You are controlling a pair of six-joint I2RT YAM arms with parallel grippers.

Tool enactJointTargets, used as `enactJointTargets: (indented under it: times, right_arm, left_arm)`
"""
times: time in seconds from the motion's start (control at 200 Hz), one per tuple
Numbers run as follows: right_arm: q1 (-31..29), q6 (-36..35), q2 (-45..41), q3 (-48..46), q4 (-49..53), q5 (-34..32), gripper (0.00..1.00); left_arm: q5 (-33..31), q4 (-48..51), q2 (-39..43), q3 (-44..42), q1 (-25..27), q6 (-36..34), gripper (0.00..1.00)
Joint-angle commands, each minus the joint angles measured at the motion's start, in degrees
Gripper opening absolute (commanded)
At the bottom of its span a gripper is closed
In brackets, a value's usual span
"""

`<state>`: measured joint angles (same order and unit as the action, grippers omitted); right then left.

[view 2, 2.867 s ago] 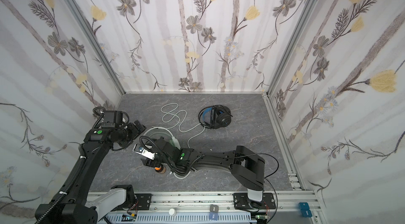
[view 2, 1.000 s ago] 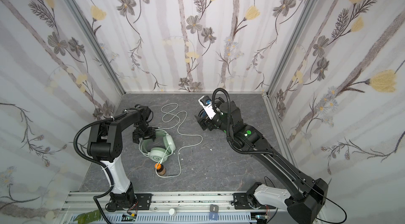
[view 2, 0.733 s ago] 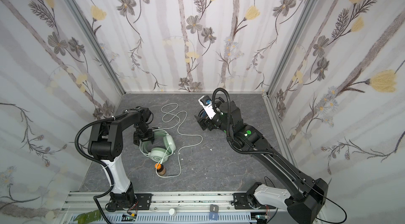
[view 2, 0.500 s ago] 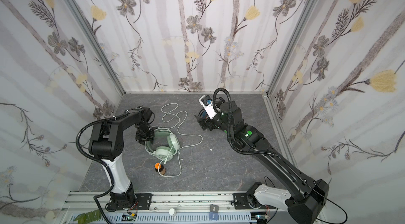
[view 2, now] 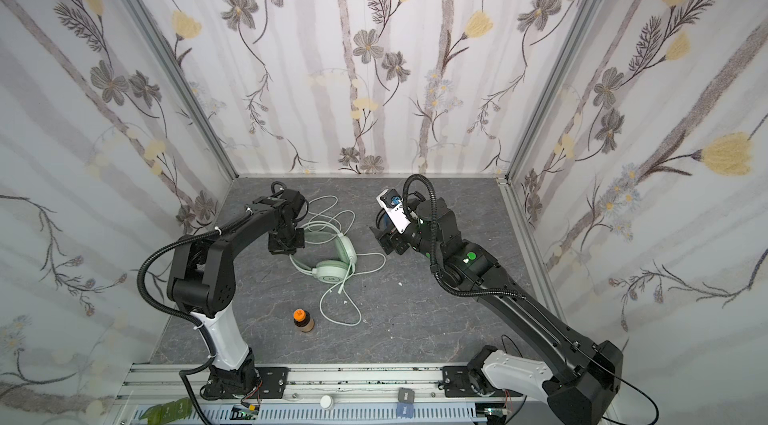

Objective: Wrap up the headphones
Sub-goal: 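Lift the pale green headset high above the table with the left gripper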

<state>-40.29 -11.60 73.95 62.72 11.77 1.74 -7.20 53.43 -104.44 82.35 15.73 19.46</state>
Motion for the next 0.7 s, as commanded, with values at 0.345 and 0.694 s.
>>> enactJointTargets:
  times: [0.345, 0.694]
  right_arm:
    - [4.7, 3.9, -7.3, -10.7, -14.4, 18.1, 0.91]
    - [4.7, 10.6, -8.2, -16.7, -28.8, 30.9, 0.92]
  left_arm:
    - [-16.0, 12.6, 9.0, 32.3, 7.4, 7.2, 0.00]
    - [-17.2, 17.2, 6.1, 51.2, 13.8, 15.7, 0.00]
